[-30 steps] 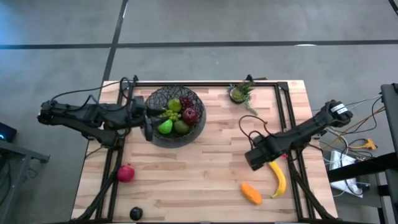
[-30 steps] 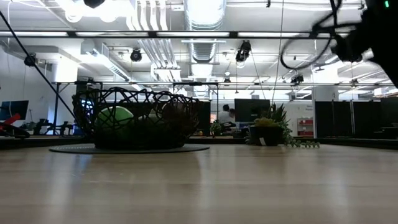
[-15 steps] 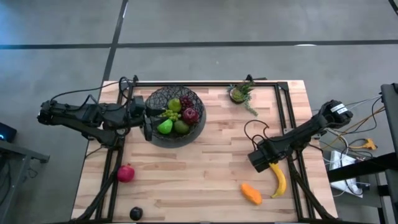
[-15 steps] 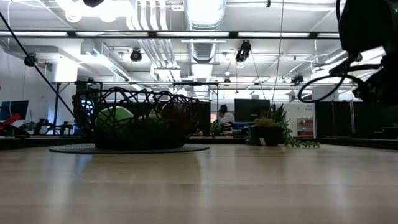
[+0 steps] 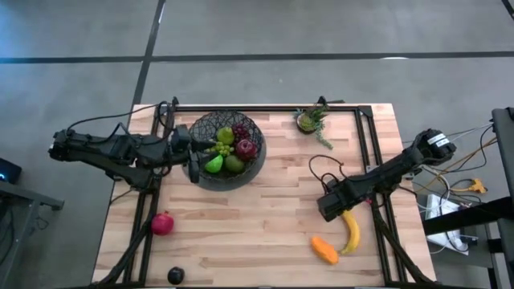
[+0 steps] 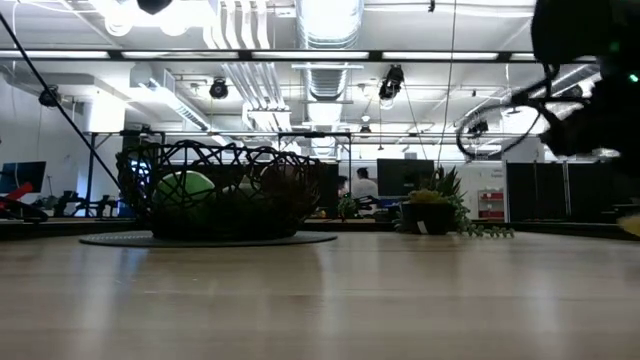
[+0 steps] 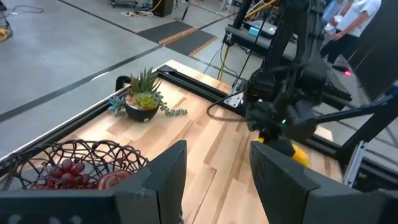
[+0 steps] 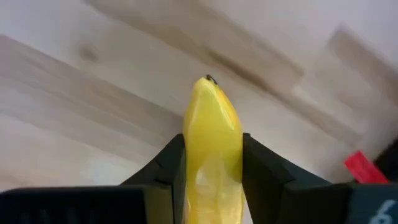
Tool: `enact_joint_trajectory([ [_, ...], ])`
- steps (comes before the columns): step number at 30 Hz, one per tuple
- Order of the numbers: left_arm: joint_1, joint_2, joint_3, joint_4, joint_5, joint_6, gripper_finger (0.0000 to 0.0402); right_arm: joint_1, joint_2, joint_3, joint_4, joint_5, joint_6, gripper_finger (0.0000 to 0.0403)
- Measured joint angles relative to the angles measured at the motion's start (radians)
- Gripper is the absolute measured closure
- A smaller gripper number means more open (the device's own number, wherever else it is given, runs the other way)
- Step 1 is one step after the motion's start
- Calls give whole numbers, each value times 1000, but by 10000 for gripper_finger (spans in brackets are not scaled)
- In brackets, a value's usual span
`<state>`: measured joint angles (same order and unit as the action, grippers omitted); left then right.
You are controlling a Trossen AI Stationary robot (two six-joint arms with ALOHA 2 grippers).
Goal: Build produce basket
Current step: Put the yellow banana into the black wire basket
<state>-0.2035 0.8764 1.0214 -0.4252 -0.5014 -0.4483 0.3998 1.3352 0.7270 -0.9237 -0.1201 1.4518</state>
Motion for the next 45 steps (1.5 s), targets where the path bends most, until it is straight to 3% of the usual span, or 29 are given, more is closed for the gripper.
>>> enact_joint_trajectory([
  [9,0,33,5,91,17,157,243,-101,-71,173,11,276,-44,298],
  [14,0,67,12,185,93,362,243,-196,-113,247,190,378,-177,298],
  [19,0,86,21,193,119,553,243,-311,-124,260,490,372,-305,298],
  [23,-7,97,26,210,152,696,242,-406,-123,227,775,302,-349,298],
  [28,-14,109,33,238,179,747,229,-497,-122,189,1040,241,-350,298],
  [34,-15,152,34,288,266,778,177,-538,-122,187,1135,209,-345,298],
  [40,-15,243,34,407,291,956,127,-545,-122,187,1153,199,-310,298],
  [45,-14,318,33,453,288,1089,110,-545,-122,187,1188,221,-299,297],
])
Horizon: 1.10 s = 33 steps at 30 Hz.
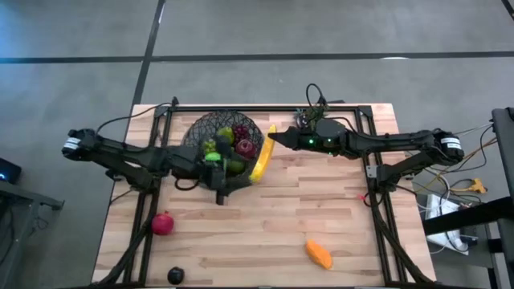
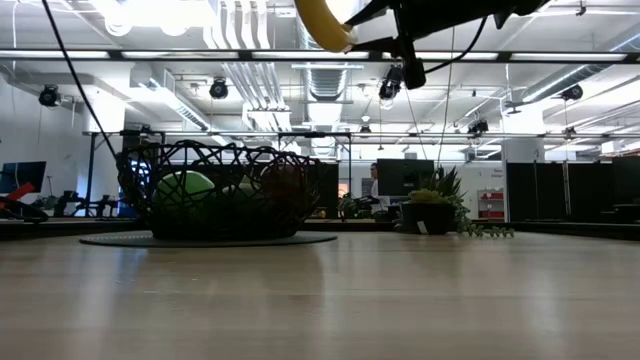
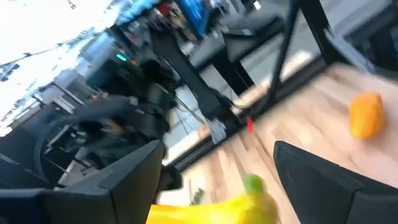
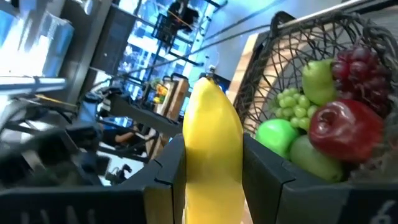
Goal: Build produce basket
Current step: Put the yellow banana into the black wire basket
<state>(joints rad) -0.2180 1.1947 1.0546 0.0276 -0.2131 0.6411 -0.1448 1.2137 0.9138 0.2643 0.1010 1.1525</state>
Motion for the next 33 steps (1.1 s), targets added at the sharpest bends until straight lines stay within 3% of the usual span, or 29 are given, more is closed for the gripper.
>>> enact_joint_trajectory([
  [6,0,38,-1,-11,-13,-28,108,-11,0,0,36,30,0,297],
  [12,0,-1,-14,-13,-232,-319,108,-27,0,0,38,36,0,297],
  [20,5,32,-52,-10,-287,-686,109,-48,0,0,93,104,-2,297],
  [25,6,68,-51,69,-421,-713,109,-53,0,0,93,111,-8,297],
  [29,7,77,-51,99,-436,-710,115,-52,0,0,93,110,-12,297],
  [33,8,77,-50,96,-436,-710,146,-52,0,0,93,111,-19,297],
])
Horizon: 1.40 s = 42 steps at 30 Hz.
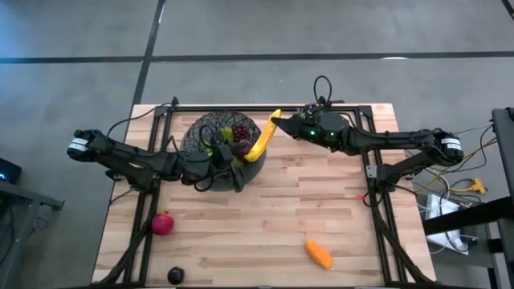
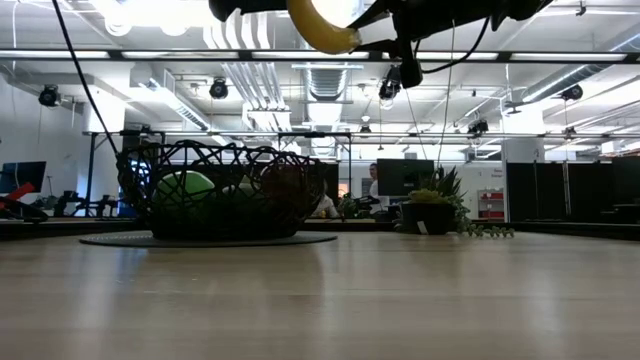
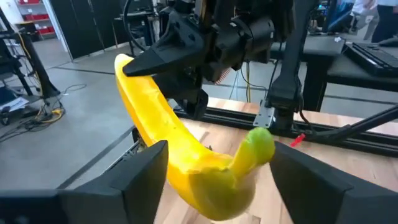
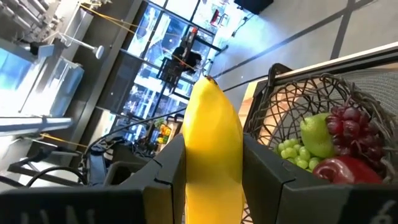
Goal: Build produce basket
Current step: Put the yellow banana into the black wire basket
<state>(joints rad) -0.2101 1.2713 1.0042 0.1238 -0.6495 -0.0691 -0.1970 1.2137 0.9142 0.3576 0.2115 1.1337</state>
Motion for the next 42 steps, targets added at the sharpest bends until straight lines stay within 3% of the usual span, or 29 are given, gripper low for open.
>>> enact_joint_trajectory([
  [10,3,-11,2,0,0,-1,269,0,0,0,1,5,-5,296],
  [21,4,-37,2,-4,41,8,351,0,0,0,3,6,-5,296],
  [36,7,-77,2,-9,49,36,370,0,0,1,24,6,-9,296],
  [42,7,-114,3,-72,99,51,371,10,-1,1,18,-17,-63,255],
])
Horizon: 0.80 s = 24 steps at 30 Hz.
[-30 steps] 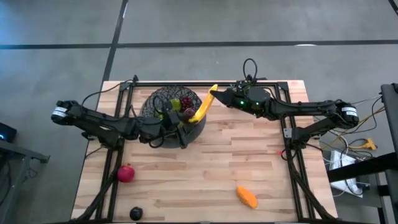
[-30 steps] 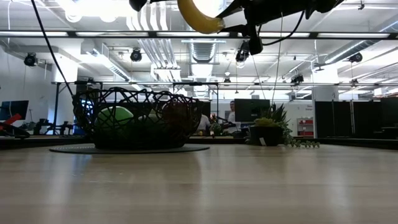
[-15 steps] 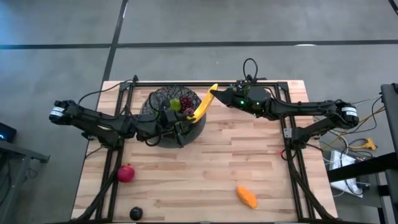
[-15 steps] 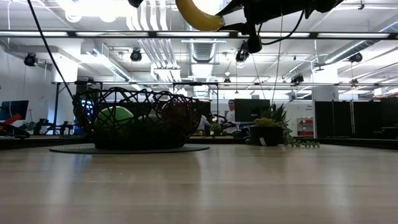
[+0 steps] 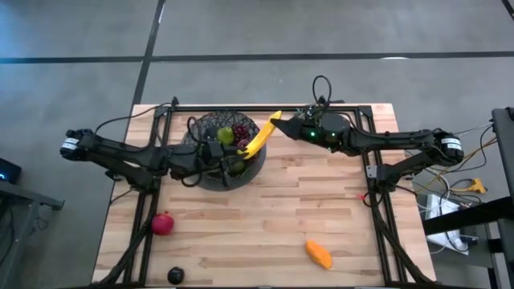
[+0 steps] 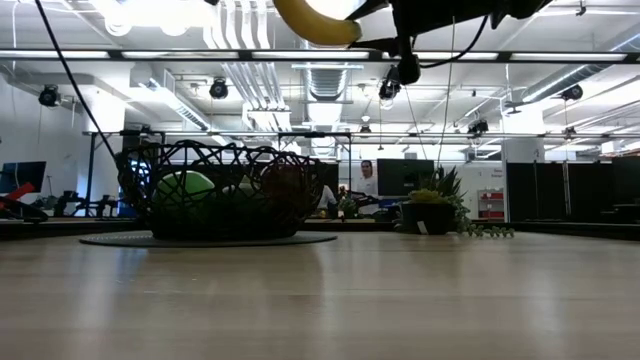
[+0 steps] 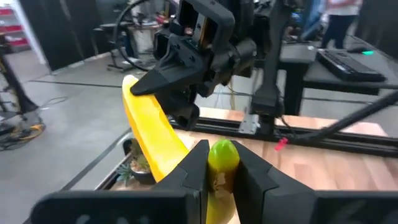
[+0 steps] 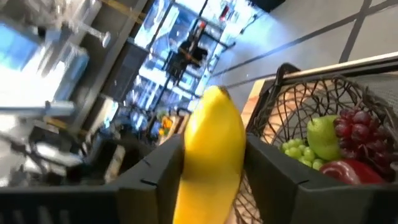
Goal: Build produce basket
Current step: Put the yellow banana into the black wire basket
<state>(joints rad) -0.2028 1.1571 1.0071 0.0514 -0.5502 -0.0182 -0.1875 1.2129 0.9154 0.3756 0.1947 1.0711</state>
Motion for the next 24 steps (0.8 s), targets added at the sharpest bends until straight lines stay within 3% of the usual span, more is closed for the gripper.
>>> enact_joint_trajectory([
  [9,4,-167,76,-427,21,-116,371,-30,-32,0,-8,-35,-99,165],
  [16,50,-307,136,-884,60,-456,371,-46,-41,0,-7,8,-131,154],
  [19,95,-342,139,-992,167,-542,371,-46,-28,0,-4,15,-131,159],
  [24,209,-345,134,-1003,430,-553,371,-44,-2,-1,-4,15,-110,170],
])
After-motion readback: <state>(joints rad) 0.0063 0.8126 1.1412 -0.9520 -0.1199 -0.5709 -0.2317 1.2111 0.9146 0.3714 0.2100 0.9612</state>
